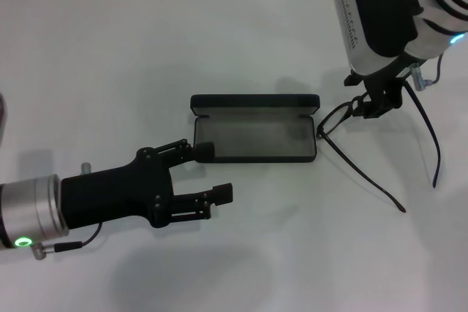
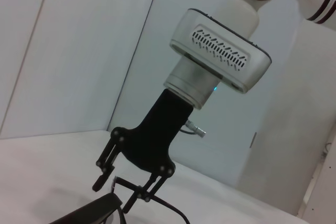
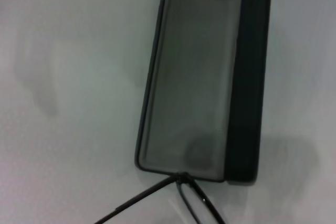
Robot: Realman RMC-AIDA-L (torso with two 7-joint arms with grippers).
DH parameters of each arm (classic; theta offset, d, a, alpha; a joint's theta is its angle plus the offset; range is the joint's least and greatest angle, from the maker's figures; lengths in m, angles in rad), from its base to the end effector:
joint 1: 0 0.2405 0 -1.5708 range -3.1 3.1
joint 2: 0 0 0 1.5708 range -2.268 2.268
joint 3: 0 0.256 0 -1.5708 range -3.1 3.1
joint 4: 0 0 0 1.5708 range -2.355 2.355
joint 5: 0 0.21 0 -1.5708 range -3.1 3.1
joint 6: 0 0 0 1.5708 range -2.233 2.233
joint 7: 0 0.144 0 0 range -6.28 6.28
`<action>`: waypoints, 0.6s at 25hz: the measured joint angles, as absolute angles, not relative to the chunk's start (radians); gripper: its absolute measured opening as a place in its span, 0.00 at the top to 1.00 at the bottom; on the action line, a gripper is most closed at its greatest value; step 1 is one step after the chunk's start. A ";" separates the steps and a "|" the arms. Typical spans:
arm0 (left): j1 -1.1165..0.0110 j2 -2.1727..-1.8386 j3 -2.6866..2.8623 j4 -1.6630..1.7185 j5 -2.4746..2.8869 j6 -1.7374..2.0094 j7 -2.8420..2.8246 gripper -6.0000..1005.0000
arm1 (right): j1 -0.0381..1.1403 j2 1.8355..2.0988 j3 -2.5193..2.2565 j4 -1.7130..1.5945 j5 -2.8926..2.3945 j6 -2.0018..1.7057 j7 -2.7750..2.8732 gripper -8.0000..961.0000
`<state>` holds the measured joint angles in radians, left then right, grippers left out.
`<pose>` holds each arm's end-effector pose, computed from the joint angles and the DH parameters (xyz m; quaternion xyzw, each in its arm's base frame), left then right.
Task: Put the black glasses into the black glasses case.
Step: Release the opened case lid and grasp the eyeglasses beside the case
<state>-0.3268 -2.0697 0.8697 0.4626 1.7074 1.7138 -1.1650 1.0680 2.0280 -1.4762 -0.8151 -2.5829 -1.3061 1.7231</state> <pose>-0.2861 0.2474 -0.0239 -0.9016 -0.2285 -0.3579 0.0831 0.1148 0.4286 -0.0427 -0.9424 -0.1646 -0.2796 0.0807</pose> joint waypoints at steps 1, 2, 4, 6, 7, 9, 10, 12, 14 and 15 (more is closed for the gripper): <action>-0.327 -2.071 0.870 0.463 1.707 1.711 -1.165 0.16 | 1.069 2.028 -1.480 -0.807 -2.578 -1.296 1.717 0.49; -0.328 -2.073 0.870 0.462 1.707 1.707 -1.165 0.16 | 1.070 2.028 -1.483 -0.800 -2.572 -1.288 1.711 0.49; -0.329 -2.075 0.870 0.462 1.707 1.705 -1.165 0.16 | 1.071 2.028 -1.489 -0.783 -2.561 -1.272 1.699 0.49; -0.329 -2.076 0.870 0.462 1.707 1.704 -1.165 0.16 | 1.072 2.028 -1.498 -0.771 -2.557 -1.255 1.694 0.49; -0.329 -2.076 0.870 0.461 1.707 1.704 -1.166 0.16 | 1.073 2.028 -1.505 -0.765 -2.555 -1.245 1.694 0.49; -0.329 -2.076 0.870 0.461 1.707 1.704 -1.166 0.16 | 1.073 2.028 -1.521 -0.753 -2.549 -1.228 1.693 0.50; -0.329 -2.077 0.870 0.460 1.707 1.704 -1.166 0.16 | 1.074 2.028 -1.529 -0.747 -2.548 -1.221 1.693 0.50; -0.329 -2.077 0.870 0.460 1.706 1.703 -1.166 0.16 | 1.076 2.028 -1.541 -0.735 -2.546 -1.209 1.693 0.51; -0.328 -2.078 0.870 0.460 1.705 1.703 -1.166 0.16 | 1.079 2.028 -1.545 -0.727 -2.543 -1.206 1.693 0.51; -0.328 -2.078 0.870 0.460 1.704 1.703 -1.166 0.16 | 1.081 2.028 -1.545 -0.724 -2.541 -1.206 1.693 0.52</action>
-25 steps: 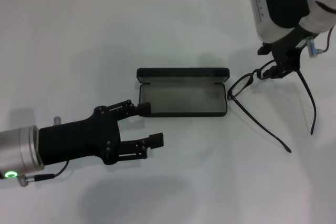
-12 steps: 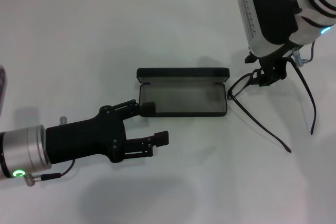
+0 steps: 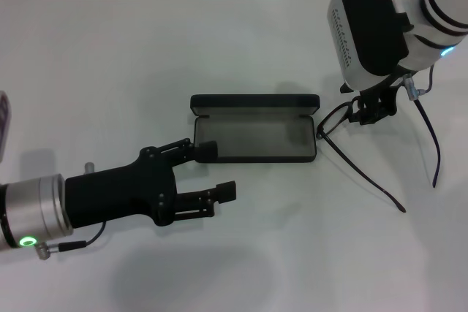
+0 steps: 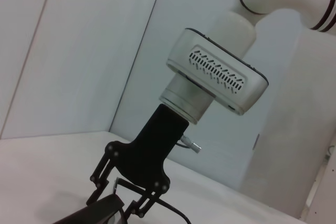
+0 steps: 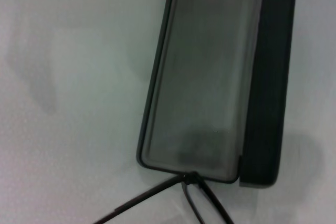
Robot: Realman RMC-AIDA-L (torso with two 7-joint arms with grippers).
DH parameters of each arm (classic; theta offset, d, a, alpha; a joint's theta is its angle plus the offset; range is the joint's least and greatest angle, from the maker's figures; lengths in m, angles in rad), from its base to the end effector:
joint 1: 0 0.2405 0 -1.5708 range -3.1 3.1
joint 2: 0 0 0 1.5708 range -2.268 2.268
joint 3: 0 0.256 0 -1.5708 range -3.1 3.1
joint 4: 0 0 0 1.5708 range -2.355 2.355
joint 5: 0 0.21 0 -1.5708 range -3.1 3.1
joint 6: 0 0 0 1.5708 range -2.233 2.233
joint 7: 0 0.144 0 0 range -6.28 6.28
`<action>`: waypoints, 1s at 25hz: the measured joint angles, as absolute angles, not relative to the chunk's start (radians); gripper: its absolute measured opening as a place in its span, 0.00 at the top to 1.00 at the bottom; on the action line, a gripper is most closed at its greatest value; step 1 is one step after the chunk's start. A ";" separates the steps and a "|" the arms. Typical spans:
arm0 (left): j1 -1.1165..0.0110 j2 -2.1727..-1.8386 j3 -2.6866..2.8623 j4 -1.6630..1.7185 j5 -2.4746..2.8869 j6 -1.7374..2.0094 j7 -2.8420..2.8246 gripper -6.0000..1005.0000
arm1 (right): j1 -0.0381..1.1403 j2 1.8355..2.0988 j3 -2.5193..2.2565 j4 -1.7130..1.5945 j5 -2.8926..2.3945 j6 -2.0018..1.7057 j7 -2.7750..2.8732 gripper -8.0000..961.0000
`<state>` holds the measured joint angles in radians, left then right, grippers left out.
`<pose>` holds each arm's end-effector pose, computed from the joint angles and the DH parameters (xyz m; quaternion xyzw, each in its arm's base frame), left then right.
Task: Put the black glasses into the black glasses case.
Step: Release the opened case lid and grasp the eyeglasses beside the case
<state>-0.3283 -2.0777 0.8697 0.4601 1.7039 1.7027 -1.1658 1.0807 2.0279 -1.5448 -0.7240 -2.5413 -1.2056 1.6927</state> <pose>-0.2848 0.2482 -0.0272 -0.8998 -0.2320 -0.3595 0.0853 0.1255 0.4306 -0.0574 -0.9378 -0.1811 -0.2851 0.0800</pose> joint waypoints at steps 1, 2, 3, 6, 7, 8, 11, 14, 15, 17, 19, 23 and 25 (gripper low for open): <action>-0.328 -2.078 0.870 0.460 1.702 1.703 -1.166 0.16 | 1.081 2.028 -1.545 -0.723 -2.540 -1.205 1.693 0.52; -0.328 -2.078 0.870 0.460 1.700 1.703 -1.166 0.16 | 1.081 2.028 -1.545 -0.722 -2.539 -1.205 1.692 0.52; -0.328 -2.078 0.870 0.460 1.699 1.703 -1.166 0.16 | 1.081 2.028 -1.546 -0.722 -2.539 -1.204 1.692 0.53; -0.328 -2.078 0.870 0.460 1.699 1.703 -1.166 0.17 | 1.081 2.028 -1.549 -0.722 -2.538 -1.203 1.692 0.53; -0.329 -2.077 0.870 0.460 1.699 1.703 -1.166 0.17 | 1.081 2.028 -1.551 -0.722 -2.538 -1.202 1.692 0.54; -0.329 -2.077 0.869 0.460 1.699 1.703 -1.166 0.17 | 1.081 2.028 -1.556 -0.721 -2.537 -1.200 1.692 0.54; -0.330 -2.077 0.868 0.460 1.698 1.703 -1.166 0.17 | 1.082 2.028 -1.568 -0.721 -2.536 -1.195 1.692 0.55; -0.330 -2.077 0.868 0.460 1.698 1.702 -1.166 0.17 | 1.079 2.028 -1.573 -0.725 -2.536 -1.191 1.689 0.56; -0.330 -2.077 0.868 0.460 1.698 1.702 -1.166 0.17 | 1.077 2.028 -1.573 -0.728 -2.536 -1.191 1.685 0.56; -0.330 -2.077 0.868 0.460 1.698 1.699 -1.166 0.17 | 1.076 2.028 -1.574 -0.731 -2.536 -1.193 1.680 0.55; -0.330 -2.077 0.868 0.460 1.698 1.697 -1.166 0.17 | 1.077 2.028 -1.574 -0.731 -2.536 -1.196 1.680 0.64; -0.330 -2.078 0.868 0.460 1.698 1.694 -1.166 0.17 | 1.081 2.028 -1.574 -0.730 -2.536 -1.202 1.680 0.78; -0.330 -2.078 0.868 0.460 1.698 1.693 -1.166 0.17 | 1.081 2.028 -1.573 -0.735 -2.536 -1.209 1.680 0.79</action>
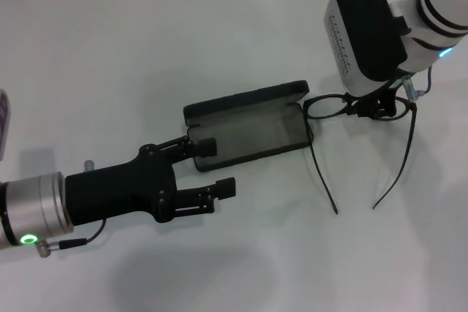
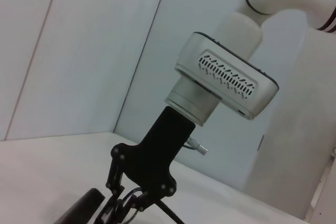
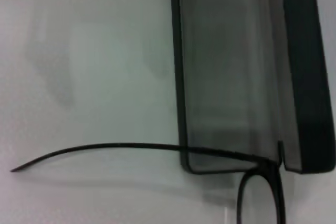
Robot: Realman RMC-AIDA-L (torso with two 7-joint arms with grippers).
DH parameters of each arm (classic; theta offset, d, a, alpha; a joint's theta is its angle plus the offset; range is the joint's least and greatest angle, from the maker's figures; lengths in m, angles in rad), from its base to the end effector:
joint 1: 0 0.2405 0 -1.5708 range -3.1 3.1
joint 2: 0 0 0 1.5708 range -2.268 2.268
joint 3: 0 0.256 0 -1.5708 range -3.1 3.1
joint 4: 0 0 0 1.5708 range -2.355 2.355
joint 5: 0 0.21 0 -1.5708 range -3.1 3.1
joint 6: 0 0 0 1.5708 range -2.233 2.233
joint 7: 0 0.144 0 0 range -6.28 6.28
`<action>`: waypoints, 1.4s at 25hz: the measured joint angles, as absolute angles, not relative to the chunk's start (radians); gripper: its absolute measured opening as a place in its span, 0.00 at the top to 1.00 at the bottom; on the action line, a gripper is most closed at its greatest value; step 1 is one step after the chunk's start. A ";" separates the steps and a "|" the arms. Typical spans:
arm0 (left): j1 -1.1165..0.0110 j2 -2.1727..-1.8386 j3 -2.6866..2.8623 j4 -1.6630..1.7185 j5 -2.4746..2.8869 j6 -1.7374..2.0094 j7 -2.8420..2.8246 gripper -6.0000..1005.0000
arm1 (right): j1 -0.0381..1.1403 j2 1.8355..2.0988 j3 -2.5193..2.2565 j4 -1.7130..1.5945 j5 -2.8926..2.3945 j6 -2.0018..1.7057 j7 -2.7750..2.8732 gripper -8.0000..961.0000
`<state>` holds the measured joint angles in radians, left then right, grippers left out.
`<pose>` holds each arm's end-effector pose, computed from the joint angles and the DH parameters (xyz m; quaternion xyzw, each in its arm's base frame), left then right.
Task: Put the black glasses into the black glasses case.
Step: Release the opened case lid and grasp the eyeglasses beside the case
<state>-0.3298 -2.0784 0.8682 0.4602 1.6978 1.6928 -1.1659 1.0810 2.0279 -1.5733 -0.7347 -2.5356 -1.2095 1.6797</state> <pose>-0.2849 0.2502 -0.0271 -0.8990 -0.2331 -0.3595 0.0910 0.1235 0.4283 -0.0597 -0.9332 -0.1984 -0.2905 0.0728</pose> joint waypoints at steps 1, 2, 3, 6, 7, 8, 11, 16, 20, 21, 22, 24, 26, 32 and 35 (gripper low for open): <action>-0.330 -2.078 0.868 0.460 1.697 1.692 -1.166 0.17 | 1.081 2.028 -1.573 -0.737 -2.536 -1.214 1.680 0.79; -0.330 -2.078 0.868 0.460 1.697 1.692 -1.166 0.17 | 1.081 2.028 -1.572 -0.738 -2.536 -1.217 1.680 0.80; -0.330 -2.079 0.868 0.460 1.697 1.692 -1.166 0.17 | 1.081 2.027 -1.570 -0.743 -2.536 -1.224 1.680 0.81; -0.327 -2.079 0.868 0.460 1.697 1.692 -1.166 0.17 | 1.076 2.025 -1.565 -0.769 -2.541 -1.250 1.680 0.82; -0.326 -2.079 0.868 0.460 1.696 1.692 -1.166 0.17 | 1.073 2.024 -1.565 -0.781 -2.543 -1.260 1.680 0.83; -0.324 -2.078 0.868 0.460 1.696 1.692 -1.166 0.17 | 1.070 2.023 -1.564 -0.789 -2.543 -1.270 1.680 0.84; -0.323 -2.078 0.868 0.460 1.696 1.692 -1.166 0.17 | 1.051 2.018 -1.551 -0.835 -2.546 -1.319 1.679 0.84; -0.327 -2.076 0.868 0.460 1.693 1.700 -1.167 0.17 | 1.003 2.016 -1.481 -0.930 -2.583 -1.417 1.669 0.84; -0.331 -2.075 0.868 0.460 1.692 1.700 -1.167 0.17 | 0.985 2.017 -1.448 -0.955 -2.597 -1.446 1.669 0.83; -0.333 -2.074 0.868 0.460 1.692 1.700 -1.167 0.17 | 0.984 2.017 -1.445 -0.955 -2.597 -1.446 1.669 0.83; -0.335 -2.074 0.868 0.460 1.692 1.701 -1.167 0.17 | 0.983 2.017 -1.442 -0.954 -2.596 -1.445 1.669 0.83; -0.338 -2.074 0.868 0.460 1.692 1.701 -1.167 0.17 | 0.981 2.020 -1.424 -0.953 -2.591 -1.442 1.670 0.83; -0.339 -2.075 0.868 0.460 1.694 1.701 -1.167 0.17 | 0.980 2.023 -1.408 -0.954 -2.588 -1.442 1.669 0.83; -0.341 -2.077 0.868 0.460 1.697 1.698 -1.167 0.17 | 0.986 2.025 -1.397 -0.933 -2.583 -1.428 1.675 0.80; -0.341 -2.077 0.868 0.460 1.697 1.697 -1.167 0.17 | 0.984 2.027 -1.404 -0.920 -2.582 -1.393 1.675 0.78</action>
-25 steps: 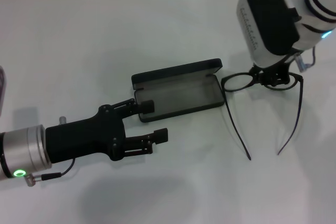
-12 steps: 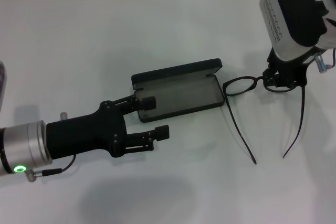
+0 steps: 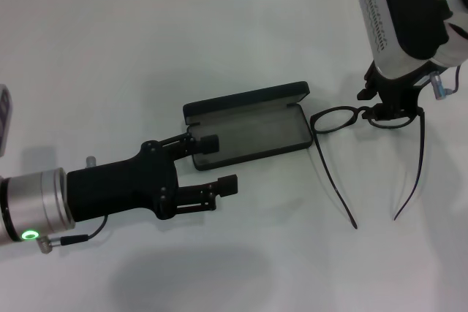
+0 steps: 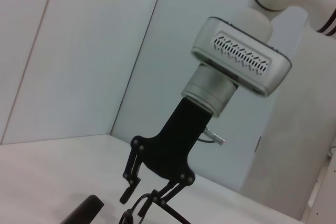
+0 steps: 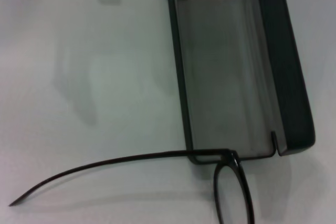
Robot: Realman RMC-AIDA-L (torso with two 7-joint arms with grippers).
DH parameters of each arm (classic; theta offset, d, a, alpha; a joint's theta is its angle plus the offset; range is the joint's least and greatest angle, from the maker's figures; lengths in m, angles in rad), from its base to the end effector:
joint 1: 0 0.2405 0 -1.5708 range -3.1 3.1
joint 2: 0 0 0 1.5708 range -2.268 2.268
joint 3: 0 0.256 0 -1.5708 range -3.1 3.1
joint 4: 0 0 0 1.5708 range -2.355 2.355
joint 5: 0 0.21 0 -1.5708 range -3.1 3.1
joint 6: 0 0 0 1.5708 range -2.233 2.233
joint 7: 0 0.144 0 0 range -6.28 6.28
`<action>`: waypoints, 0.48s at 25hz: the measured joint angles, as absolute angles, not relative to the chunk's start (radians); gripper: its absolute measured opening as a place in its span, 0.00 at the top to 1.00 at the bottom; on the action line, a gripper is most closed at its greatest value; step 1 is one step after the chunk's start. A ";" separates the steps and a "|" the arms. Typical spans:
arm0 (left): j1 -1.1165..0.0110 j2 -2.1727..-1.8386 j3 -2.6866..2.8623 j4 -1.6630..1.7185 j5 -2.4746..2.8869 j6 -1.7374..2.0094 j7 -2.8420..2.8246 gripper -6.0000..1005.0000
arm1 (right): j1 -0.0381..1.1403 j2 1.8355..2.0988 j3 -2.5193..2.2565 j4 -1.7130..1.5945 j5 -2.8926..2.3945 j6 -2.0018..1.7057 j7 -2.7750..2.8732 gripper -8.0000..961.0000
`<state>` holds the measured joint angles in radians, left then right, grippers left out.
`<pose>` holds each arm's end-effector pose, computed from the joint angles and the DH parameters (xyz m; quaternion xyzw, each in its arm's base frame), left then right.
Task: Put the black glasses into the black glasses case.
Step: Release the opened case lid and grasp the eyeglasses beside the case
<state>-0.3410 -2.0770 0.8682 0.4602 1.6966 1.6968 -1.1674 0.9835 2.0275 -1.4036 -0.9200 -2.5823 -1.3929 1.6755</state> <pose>-0.2820 0.2533 -0.0264 -0.9000 -0.2279 -0.3611 0.0880 0.1279 0.4186 -0.0269 -0.9515 -0.1515 -0.2581 0.0712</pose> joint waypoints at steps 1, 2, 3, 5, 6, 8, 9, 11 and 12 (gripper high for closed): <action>-0.341 -2.077 0.868 0.460 1.697 1.697 -1.167 0.17 | 0.982 2.028 -1.407 -0.913 -2.580 -1.381 1.676 0.77; -0.341 -2.078 0.868 0.460 1.697 1.696 -1.167 0.17 | 0.982 2.028 -1.410 -0.900 -2.574 -1.369 1.675 0.77; -0.341 -2.078 0.868 0.460 1.697 1.696 -1.167 0.17 | 0.984 2.029 -1.412 -0.893 -2.570 -1.364 1.675 0.76; -0.341 -2.079 0.868 0.460 1.698 1.695 -1.167 0.17 | 0.989 2.029 -1.416 -0.867 -2.560 -1.344 1.671 0.75; -0.341 -2.079 0.868 0.460 1.698 1.694 -1.167 0.17 | 0.991 2.029 -1.421 -0.854 -2.556 -1.334 1.669 0.74; -0.341 -2.079 0.868 0.460 1.698 1.694 -1.167 0.17 | 0.993 2.028 -1.430 -0.837 -2.551 -1.319 1.668 0.73; -0.341 -2.079 0.868 0.460 1.697 1.693 -1.167 0.17 | 0.994 2.028 -1.436 -0.827 -2.546 -1.311 1.668 0.73; -0.342 -2.079 0.868 0.460 1.695 1.692 -1.167 0.17 | 0.996 2.028 -1.443 -0.814 -2.544 -1.299 1.667 0.73; -0.342 -2.079 0.868 0.460 1.695 1.692 -1.167 0.17 | 0.996 2.028 -1.449 -0.806 -2.543 -1.289 1.666 0.73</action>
<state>-0.3417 -2.0787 0.8682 0.4602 1.6947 1.6922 -1.1674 0.9964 2.0282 -1.4493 -0.8062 -2.5435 -1.2890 1.6665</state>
